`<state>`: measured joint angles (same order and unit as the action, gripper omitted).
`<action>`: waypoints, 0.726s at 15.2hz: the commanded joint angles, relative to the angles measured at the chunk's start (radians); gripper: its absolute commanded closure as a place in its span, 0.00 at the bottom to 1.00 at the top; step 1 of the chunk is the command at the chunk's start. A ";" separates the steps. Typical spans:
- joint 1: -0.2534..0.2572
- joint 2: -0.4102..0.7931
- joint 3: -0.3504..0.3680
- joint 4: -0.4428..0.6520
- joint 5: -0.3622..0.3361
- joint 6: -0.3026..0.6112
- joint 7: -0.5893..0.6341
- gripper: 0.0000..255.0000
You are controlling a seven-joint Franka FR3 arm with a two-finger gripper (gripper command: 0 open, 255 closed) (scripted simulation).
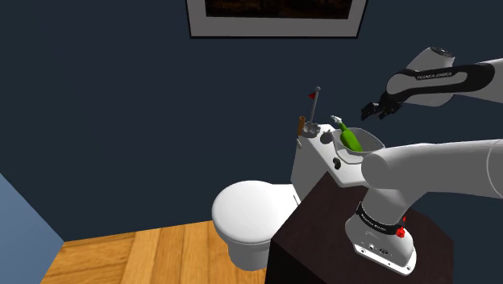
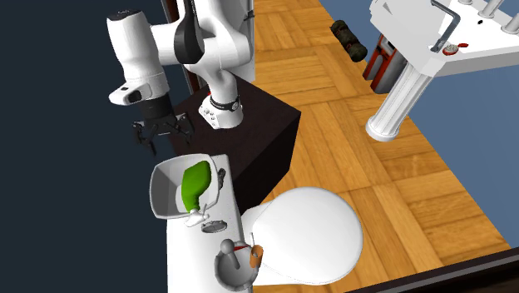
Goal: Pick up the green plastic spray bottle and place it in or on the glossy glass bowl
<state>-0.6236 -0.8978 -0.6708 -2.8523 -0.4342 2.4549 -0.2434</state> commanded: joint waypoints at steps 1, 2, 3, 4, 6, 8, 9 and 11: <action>-0.016 -0.057 0.027 0.018 0.012 -0.078 -0.004 0.00; -0.024 -0.092 0.044 0.031 0.021 -0.126 -0.006 0.00; -0.029 -0.117 0.058 0.042 0.029 -0.163 -0.008 0.00; -0.030 -0.117 0.058 0.042 0.029 -0.163 -0.008 0.00; -0.030 -0.117 0.058 0.042 0.029 -0.163 -0.008 0.00; -0.030 -0.117 0.058 0.042 0.030 -0.163 -0.008 0.00; -0.030 -0.117 0.058 0.042 0.030 -0.163 -0.008 0.00; -0.030 -0.117 0.058 0.042 0.030 -0.163 -0.008 0.00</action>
